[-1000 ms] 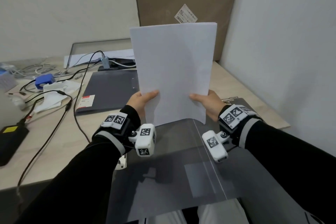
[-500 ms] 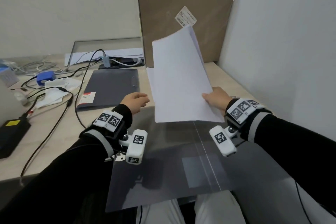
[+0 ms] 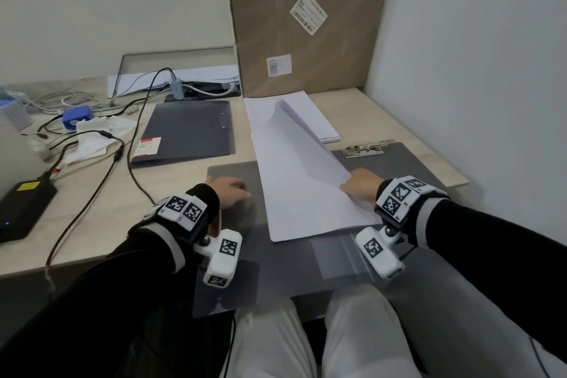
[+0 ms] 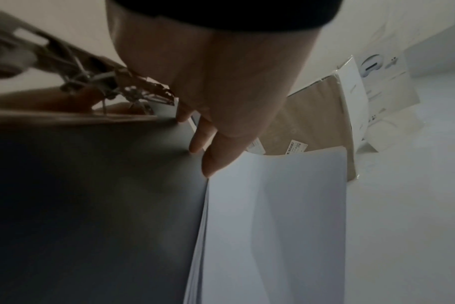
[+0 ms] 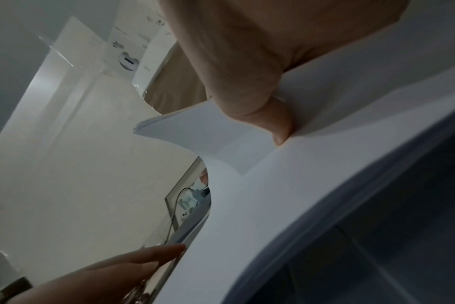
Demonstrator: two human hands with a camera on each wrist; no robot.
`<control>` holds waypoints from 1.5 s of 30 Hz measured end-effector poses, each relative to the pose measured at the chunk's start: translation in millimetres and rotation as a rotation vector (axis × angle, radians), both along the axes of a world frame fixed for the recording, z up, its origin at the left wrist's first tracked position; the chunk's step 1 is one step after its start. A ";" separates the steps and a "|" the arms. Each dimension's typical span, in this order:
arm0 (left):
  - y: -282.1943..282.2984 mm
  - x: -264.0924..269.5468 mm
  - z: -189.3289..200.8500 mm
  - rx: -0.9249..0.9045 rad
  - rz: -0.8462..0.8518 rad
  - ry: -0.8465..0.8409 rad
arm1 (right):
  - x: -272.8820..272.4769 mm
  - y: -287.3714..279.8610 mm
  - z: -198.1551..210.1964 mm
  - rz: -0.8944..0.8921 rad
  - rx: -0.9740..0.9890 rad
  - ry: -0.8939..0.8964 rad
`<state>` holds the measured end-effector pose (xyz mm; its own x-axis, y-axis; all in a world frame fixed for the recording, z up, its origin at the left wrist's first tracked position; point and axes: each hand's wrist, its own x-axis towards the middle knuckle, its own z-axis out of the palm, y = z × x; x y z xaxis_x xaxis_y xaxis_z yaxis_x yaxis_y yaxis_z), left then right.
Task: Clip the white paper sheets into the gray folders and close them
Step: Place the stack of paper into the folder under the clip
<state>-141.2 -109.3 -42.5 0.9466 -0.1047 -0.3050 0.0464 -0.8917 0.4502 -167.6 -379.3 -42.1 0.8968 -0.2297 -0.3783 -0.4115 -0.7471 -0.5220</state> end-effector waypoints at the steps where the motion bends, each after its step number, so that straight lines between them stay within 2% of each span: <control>1: -3.0 -0.7 -0.5 -0.019 -0.003 0.009 | -0.7 -5.0 1.2 -0.010 -0.007 -0.008; 13: -40.4 19.8 -4.2 -0.534 0.166 0.049 | -1.4 -60.7 25.8 -0.119 -0.027 -0.038; 19: -35.7 24.6 -4.7 -0.523 0.202 0.016 | -6.1 -54.1 26.7 -0.053 0.008 0.005; 23: -24.5 19.9 -5.4 -0.450 0.169 0.072 | -19.2 -41.0 19.9 -0.016 0.024 0.034; 40: -22.4 2.0 -24.2 -0.587 0.288 0.077 | -59.2 -5.1 16.7 0.044 0.009 0.066; 45: -22.9 2.8 -26.5 -0.610 0.259 0.058 | -61.3 -7.8 18.0 0.043 0.062 0.037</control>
